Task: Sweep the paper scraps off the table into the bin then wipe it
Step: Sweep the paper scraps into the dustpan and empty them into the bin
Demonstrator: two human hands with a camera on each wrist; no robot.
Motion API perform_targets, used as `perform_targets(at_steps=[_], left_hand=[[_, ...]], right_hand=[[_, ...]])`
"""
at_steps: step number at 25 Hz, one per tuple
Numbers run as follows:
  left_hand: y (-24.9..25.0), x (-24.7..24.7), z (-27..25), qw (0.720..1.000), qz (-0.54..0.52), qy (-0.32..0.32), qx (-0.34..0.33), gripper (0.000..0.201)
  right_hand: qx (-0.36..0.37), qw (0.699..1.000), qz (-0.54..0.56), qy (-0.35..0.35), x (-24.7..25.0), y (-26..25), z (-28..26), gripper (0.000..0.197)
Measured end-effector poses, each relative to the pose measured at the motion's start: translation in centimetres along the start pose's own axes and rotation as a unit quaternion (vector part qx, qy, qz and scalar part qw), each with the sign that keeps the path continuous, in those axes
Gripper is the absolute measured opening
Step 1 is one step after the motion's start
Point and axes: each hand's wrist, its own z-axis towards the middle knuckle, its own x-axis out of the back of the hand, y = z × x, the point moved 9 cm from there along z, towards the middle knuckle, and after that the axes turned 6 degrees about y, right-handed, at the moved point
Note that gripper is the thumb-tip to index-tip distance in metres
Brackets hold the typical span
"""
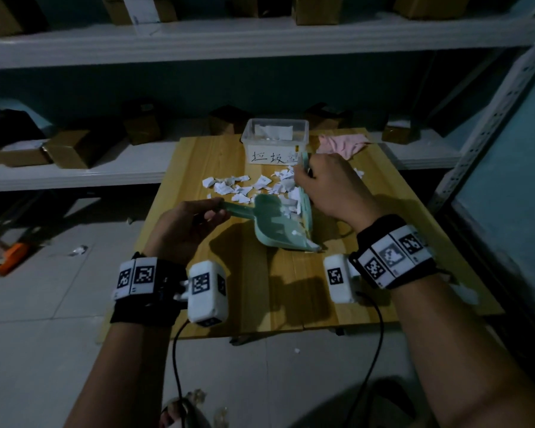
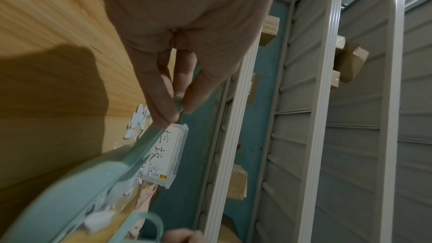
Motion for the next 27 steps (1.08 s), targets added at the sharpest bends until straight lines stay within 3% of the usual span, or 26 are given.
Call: perform_targets(at_steps=[9,15,19,22,27], left_hand=[[-0.1,0.3,0.8,1.0,0.001,0.003,0.006,0.026],[1.0,1.0,1.2,0.997,-0.071,0.0,-0.024,0.023],[1.2,1.5,1.8,0.994,-0.107,0.008,-0.027,0.022],[1.2,1.3,2.6,0.995,-0.083,0.019,-0.054,0.013],[1.2,0.8,4.2,0.987,-0.142,0.037,-0.07,0.014]], right_hand=[[-0.007,0.995,0.082,0.055,1.0,-0.9,0.4,0.034],[-0.068,0.962,0.126,0.23,6.1,2.3,-0.3,0.027],[-0.12,0.925,0.158,0.323,8.8,5.8,-1.0,0.039],[-0.145,0.92,0.141,0.335,9.6,7.4,-1.3,0.043],[-0.159,0.932,0.11,0.307,9.8,8.5,-1.2,0.042]])
